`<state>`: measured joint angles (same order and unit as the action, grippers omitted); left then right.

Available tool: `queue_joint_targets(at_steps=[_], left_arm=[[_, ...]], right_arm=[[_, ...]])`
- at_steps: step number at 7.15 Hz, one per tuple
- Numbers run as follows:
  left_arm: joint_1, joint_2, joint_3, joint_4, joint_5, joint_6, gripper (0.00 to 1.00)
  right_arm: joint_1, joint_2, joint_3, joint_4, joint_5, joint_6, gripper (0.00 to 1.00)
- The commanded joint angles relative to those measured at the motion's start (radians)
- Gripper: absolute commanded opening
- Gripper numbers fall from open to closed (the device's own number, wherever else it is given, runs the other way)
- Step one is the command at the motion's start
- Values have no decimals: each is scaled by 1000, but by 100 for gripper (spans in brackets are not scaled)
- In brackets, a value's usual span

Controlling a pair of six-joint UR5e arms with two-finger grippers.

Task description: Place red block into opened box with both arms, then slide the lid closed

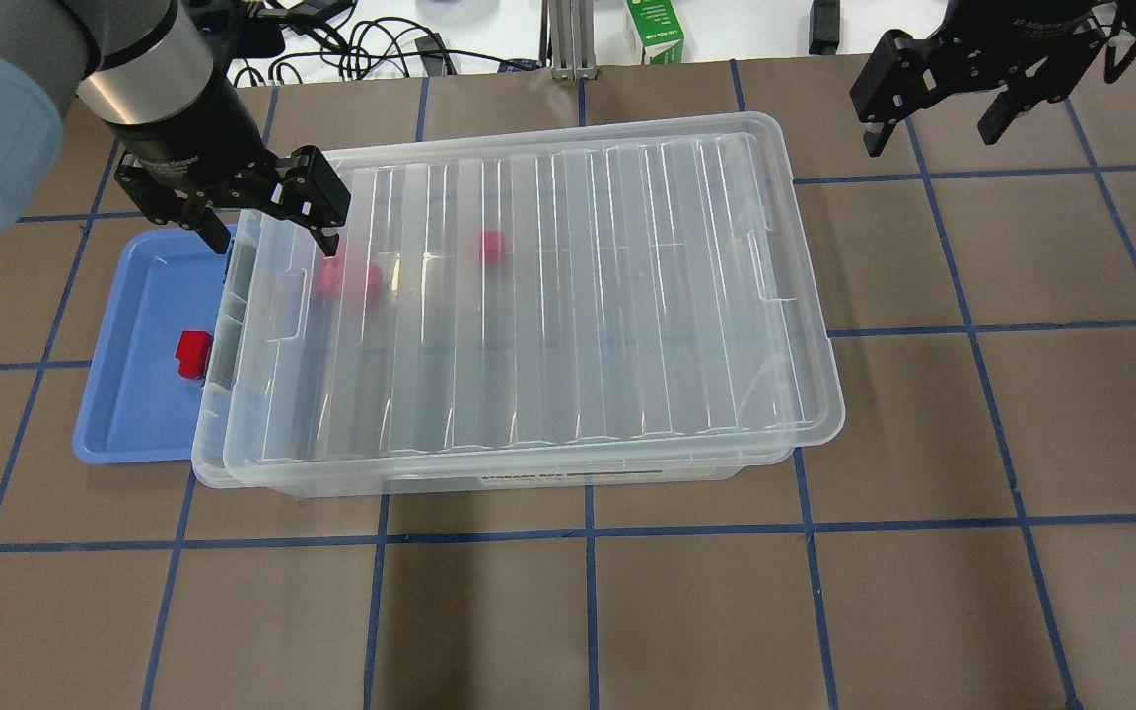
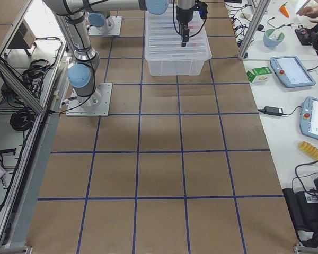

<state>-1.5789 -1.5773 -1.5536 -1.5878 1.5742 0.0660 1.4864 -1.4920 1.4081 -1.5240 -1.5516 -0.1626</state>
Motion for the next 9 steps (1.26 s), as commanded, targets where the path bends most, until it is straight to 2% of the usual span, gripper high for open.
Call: queue_joint_targets(at_steps=[1,2,4,5,6,8,9], left_arm=[[0,3,-2,-1,6,0,100],[0,-1,-2,-1,7,0,100],[0,-1,-2,-1,7,2,100],[5,3,-2,-1,9,6,100],[4,3,6,-4,9,5,100],[17,10,18,-14,10,18,100],[22,2,21,-14,9,21,100]], right_arm=[[0,31,15,-16,4,6,100],[0,65,60,-75,4,12,100],[2,93,214,-251,2,32,100],[3,95,279,-278,13,32,100],[11,90,314,-326,65,34,100],[35,101,310,-346,67,29,100],[35,128,315,-392,52,23,100]])
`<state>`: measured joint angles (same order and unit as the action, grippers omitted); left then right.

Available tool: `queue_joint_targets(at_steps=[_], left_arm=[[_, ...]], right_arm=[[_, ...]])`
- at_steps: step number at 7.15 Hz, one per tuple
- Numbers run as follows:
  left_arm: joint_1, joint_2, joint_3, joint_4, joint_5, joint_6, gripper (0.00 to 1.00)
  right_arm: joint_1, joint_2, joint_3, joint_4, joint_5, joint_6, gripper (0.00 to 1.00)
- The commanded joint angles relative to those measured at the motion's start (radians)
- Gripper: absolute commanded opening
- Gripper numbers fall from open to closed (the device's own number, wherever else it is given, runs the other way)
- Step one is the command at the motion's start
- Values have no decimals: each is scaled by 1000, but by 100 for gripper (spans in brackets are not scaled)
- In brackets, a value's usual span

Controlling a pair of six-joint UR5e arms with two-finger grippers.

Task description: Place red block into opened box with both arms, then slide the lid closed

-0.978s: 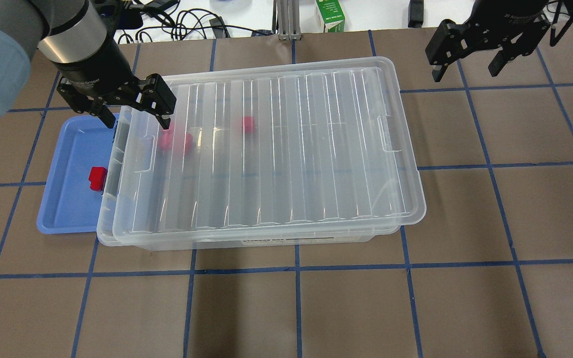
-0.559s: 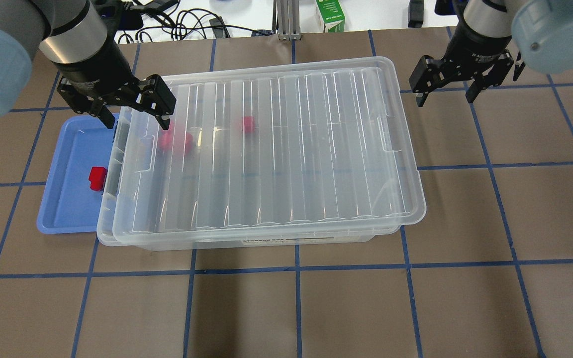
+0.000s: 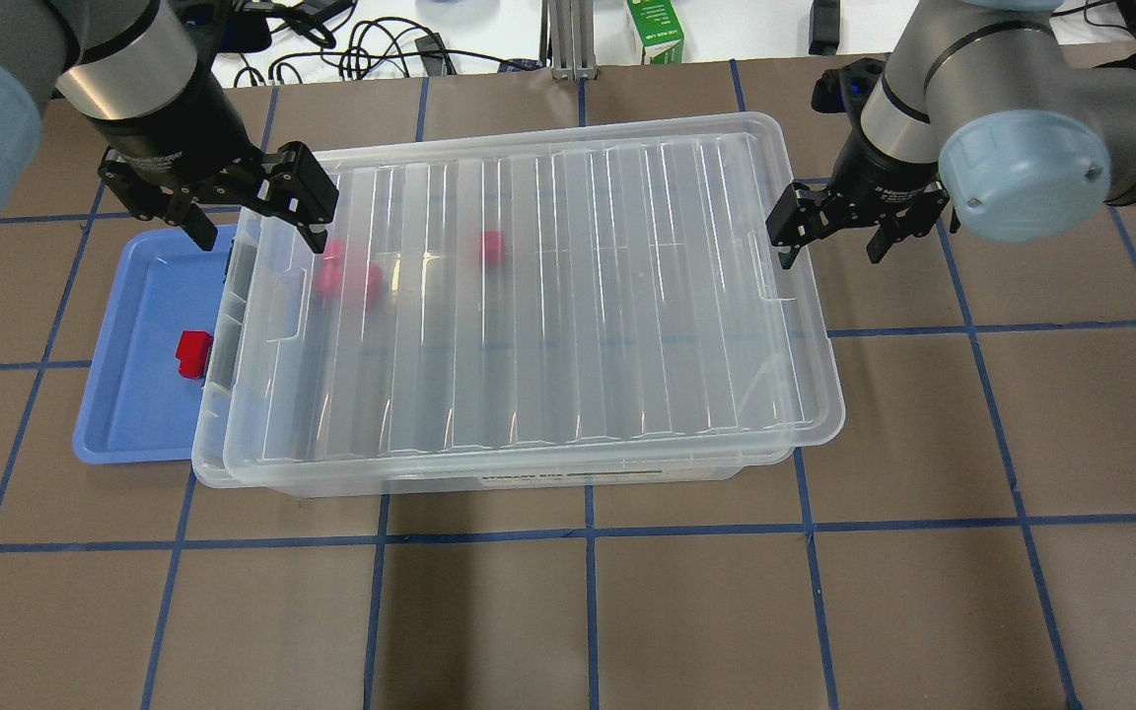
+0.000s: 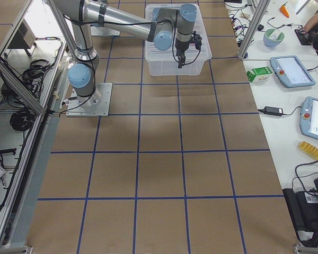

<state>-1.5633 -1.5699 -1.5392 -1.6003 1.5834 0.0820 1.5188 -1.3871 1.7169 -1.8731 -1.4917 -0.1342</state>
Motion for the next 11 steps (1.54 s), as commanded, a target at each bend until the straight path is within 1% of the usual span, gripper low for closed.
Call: queue_joint_targets(at_steps=[1,2,3,4,5,6,7,8,9,10,11], left_arm=[[18,-7,4,-1,0,5,100],[22,-1,5,-1,0,5,100],[28,1,7,-27,0,4,100],[63,-5,13,-38,1,5,100],[150,-13,14,-49,1,12,100],[237,-10,4,-56,-2,15,100],[314,-33,-5,-90,-12,66,100],[347,-57,-15,-84,-19,132,100],[370,-93,-18,-72,-51,140,100],[418,-141,-34,0,-48,180,100],[446,-195,-71,157,-42,349,100]], right_arm=[[1,29,3,-47,-24,-10,100],[0,28,-3,-44,-113,-12,100],[-17,28,-5,-44,-180,-19,100],[-47,25,-5,-43,-197,-21,100],[-90,23,-3,-44,-199,-28,100],[-138,22,-5,-43,-199,-82,100],[-159,23,-3,-43,-200,-112,100],[-187,22,-6,-43,-202,-155,100],[-203,17,-5,-40,-200,-180,100],[-207,17,-3,-40,-203,-185,100],[-216,17,-3,-37,-212,-185,100]])
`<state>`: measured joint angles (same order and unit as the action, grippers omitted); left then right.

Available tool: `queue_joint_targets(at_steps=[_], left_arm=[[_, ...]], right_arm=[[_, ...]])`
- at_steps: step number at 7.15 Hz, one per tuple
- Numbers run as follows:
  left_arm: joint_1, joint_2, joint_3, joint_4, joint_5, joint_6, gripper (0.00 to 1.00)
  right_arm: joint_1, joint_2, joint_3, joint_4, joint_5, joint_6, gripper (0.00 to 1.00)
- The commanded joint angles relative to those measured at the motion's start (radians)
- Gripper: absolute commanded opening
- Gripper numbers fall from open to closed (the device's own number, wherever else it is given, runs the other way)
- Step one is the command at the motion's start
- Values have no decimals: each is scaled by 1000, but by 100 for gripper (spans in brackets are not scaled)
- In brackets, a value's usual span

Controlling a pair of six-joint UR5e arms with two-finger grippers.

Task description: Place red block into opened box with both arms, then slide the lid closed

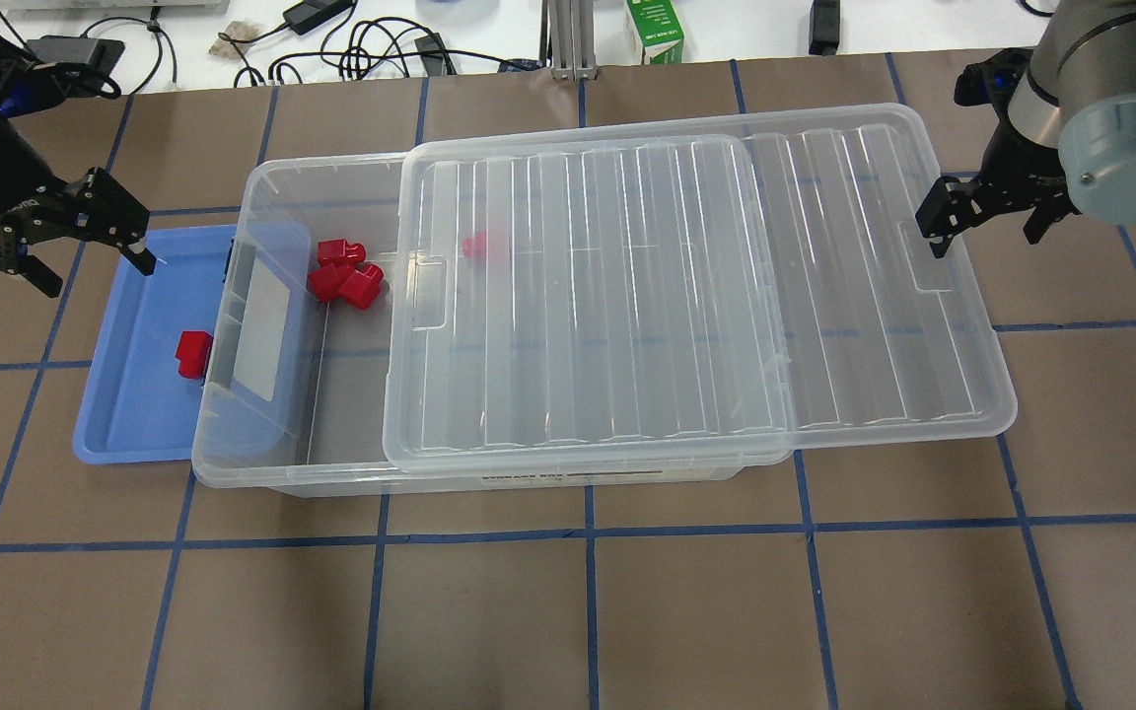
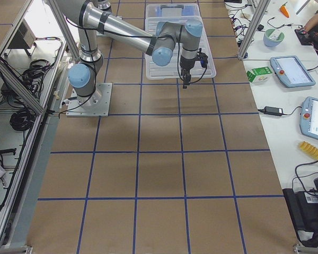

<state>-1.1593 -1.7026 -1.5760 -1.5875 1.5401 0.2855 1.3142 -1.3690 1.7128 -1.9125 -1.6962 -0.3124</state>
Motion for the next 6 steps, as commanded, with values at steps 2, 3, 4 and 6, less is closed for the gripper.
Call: queue_joint_targets(at_steps=[2,3,4,6], left_arm=[[73,-153,-93,318,-11,273,100],[73,-204,-93,375,-11,276,100],[75,-248,-95,411,-12,276,99],[75,-299,-108,409,-12,271,97]], right_arm=[[-47,-2,-1,10,-46,-5,100],[-44,-4,1,10,-43,1,100],[-43,-18,-2,10,-40,10,100],[-30,-67,-50,48,19,16,100]])
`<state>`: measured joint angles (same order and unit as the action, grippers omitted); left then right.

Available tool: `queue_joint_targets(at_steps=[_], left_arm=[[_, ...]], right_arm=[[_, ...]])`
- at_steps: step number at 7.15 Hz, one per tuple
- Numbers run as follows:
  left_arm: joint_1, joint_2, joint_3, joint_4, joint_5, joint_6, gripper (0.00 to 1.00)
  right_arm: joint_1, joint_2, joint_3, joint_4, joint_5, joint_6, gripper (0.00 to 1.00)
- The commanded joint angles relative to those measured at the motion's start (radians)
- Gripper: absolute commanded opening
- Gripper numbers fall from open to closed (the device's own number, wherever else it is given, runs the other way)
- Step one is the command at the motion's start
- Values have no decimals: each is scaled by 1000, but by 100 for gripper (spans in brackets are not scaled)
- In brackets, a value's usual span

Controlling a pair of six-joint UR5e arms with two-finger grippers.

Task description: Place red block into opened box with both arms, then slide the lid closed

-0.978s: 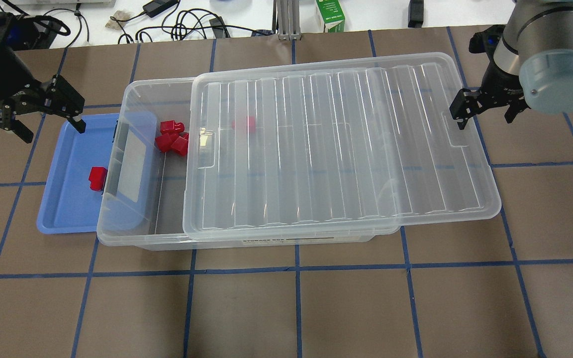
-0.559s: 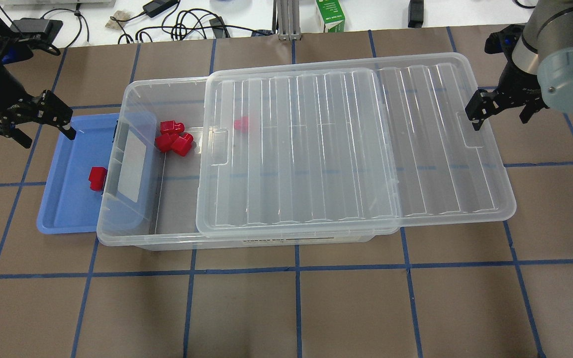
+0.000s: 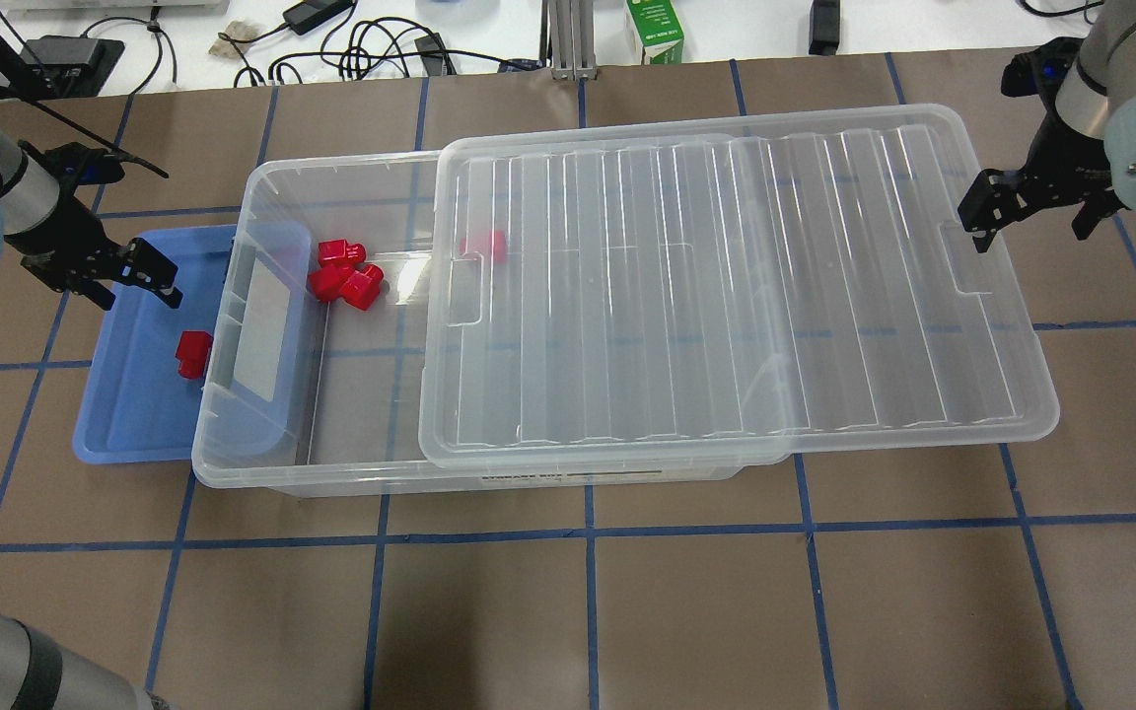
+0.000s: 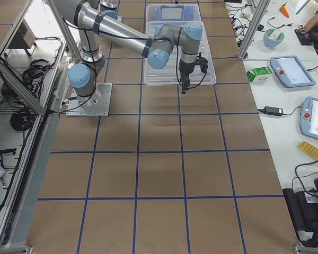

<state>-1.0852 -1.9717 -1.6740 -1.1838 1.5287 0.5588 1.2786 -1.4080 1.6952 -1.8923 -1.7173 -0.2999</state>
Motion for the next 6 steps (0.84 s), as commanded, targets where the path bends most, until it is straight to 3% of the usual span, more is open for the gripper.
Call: queue_joint_targets(at_steps=[1,3,4,6], left_arm=[[1,-47,-42,7,2,-3,97],[1,-68,-78,71,4,-3,91],[1,-79,-82,98,7,-2,76],[1,-82,-82,105,7,-3,20]], right_arm=[[7,-69,-96,145,82,7,100],[46,-155,-155,271,107,71,100],[117,-169,-149,269,108,149,100],[270,-154,-152,263,120,310,100]])
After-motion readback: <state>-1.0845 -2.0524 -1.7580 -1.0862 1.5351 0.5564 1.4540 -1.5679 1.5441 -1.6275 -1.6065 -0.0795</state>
